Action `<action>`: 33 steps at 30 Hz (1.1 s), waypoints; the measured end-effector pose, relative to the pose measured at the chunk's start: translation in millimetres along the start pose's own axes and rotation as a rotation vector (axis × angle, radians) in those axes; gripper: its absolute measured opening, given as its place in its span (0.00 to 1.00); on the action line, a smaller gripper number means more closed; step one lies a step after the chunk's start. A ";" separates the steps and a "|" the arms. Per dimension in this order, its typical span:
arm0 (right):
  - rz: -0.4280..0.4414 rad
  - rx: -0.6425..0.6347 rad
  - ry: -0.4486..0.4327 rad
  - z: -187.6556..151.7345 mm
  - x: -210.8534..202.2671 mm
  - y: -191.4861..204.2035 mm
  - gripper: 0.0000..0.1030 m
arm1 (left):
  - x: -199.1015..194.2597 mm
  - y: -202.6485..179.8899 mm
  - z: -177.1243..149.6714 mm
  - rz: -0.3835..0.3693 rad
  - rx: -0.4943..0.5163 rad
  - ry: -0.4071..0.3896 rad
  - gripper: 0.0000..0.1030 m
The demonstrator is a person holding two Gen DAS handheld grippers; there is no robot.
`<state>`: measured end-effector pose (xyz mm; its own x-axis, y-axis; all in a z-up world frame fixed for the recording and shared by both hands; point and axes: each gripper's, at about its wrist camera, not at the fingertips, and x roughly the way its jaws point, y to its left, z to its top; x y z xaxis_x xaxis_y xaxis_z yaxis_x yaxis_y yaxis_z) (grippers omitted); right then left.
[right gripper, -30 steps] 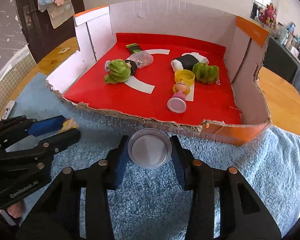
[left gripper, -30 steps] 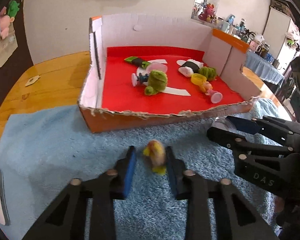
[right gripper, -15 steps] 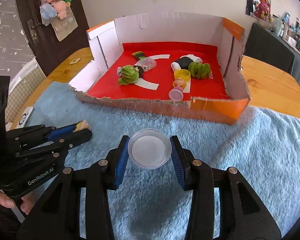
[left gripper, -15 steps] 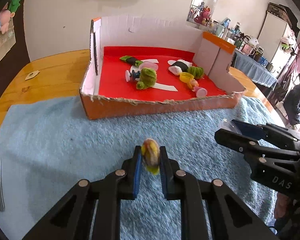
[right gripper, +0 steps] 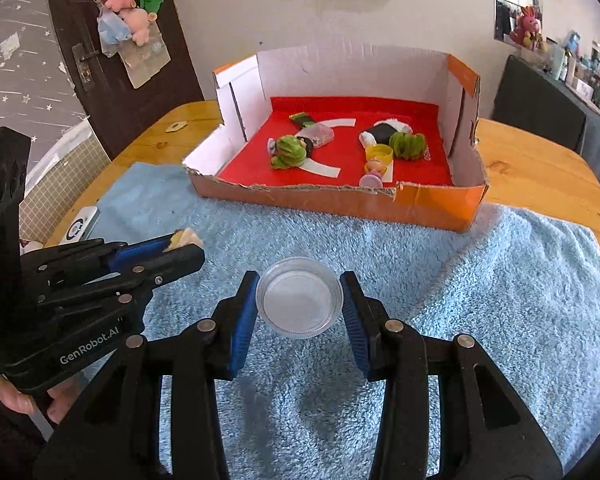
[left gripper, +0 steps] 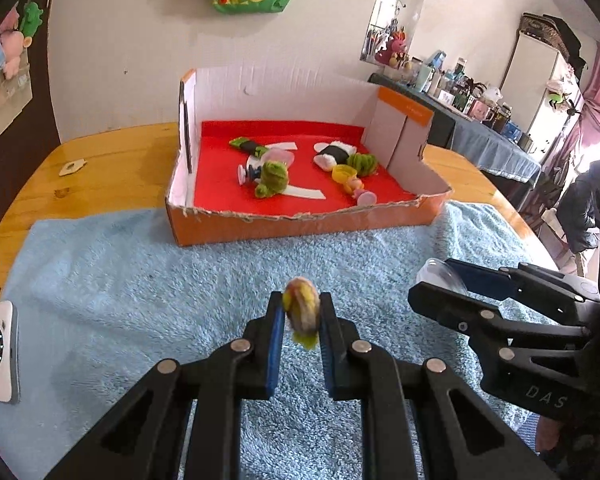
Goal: Organize objects
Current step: 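Lift the figurine and clear lid and carry both over the box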
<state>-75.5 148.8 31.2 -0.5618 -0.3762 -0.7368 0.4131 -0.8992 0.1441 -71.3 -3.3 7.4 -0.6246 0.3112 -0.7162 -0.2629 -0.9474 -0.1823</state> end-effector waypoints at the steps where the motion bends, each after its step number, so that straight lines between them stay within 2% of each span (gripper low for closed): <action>1: 0.000 -0.001 -0.003 0.8 -1.4 0.4 0.38 | -1.1 -0.2 0.9 -0.001 0.000 -0.003 0.16; 21: 0.000 -0.012 -0.040 34.8 -7.8 -6.9 0.38 | 7.5 0.1 45.3 -0.002 0.003 -0.034 0.16; 33: 0.005 -0.005 -0.020 65.8 16.2 -21.0 0.38 | 37.2 4.3 79.0 -0.005 0.007 -0.006 0.16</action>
<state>-140.4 146.9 59.7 -0.5738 -0.3856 -0.7226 0.4197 -0.8960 0.1449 -153.7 10.1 33.2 -0.6279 0.3164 -0.7111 -0.2708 -0.9454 -0.1815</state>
